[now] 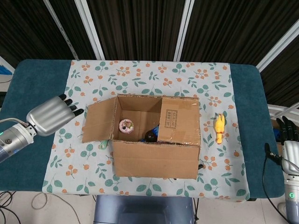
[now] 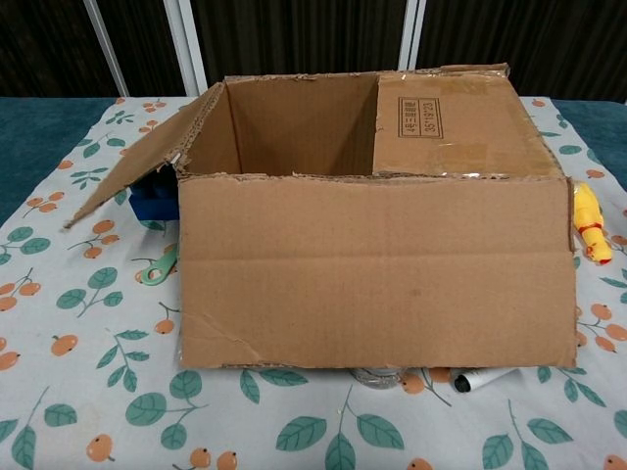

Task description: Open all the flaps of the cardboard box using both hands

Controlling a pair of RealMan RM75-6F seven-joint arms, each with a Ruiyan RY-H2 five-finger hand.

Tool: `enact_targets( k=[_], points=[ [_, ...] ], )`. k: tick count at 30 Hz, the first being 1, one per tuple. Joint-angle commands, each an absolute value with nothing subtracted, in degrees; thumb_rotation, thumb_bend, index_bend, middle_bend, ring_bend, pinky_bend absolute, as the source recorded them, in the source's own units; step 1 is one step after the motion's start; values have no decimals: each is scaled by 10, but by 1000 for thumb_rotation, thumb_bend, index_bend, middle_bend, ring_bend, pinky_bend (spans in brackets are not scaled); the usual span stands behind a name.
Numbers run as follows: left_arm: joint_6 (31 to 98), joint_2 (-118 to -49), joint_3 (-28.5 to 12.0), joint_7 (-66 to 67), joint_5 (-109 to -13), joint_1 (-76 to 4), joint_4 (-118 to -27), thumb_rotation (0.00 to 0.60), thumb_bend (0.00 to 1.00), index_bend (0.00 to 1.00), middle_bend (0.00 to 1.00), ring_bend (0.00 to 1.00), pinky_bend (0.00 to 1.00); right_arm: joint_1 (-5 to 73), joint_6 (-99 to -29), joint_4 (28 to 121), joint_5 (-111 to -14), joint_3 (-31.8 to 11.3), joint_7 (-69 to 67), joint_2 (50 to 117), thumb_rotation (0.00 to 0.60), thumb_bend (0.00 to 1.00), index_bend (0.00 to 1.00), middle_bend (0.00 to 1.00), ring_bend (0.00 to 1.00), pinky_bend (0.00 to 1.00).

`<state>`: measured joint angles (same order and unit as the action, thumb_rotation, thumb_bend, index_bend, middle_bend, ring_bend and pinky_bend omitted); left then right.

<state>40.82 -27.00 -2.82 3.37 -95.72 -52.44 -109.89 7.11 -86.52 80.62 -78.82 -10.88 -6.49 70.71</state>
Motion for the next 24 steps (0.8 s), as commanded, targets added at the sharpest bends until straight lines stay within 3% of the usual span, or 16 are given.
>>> enact_targets(
  k=[1,6,10,14,19,24],
  points=[
    [506,-335,-14,70,-924,-441,-1080,600,718,130,261,176,228,71,-866,808,-788,-110,-65,706,600,471,0,0,0,207],
    [638,-432,-1,137,-868,-333,-1078,600,437,2,43,34,135,72,-866,814,-790,-111,-60,701,600,470,0,0,0,207],
    [712,-493,4,152,-837,-273,-1071,600,226,0,0,0,87,73,-865,825,-787,-116,-59,693,600,470,0,0,0,207],
    [787,-561,1,136,-812,-217,-1053,600,161,0,0,0,70,76,-858,848,-779,-124,-56,678,600,462,0,0,0,207],
    [860,-631,-9,115,-803,-170,-998,600,154,0,0,0,51,94,-835,884,-775,-138,-49,649,600,411,0,0,0,207],
    [890,-669,-16,81,-797,-142,-939,600,154,0,0,0,50,133,-801,928,-786,-163,-23,605,600,368,0,0,0,207]
  ],
)
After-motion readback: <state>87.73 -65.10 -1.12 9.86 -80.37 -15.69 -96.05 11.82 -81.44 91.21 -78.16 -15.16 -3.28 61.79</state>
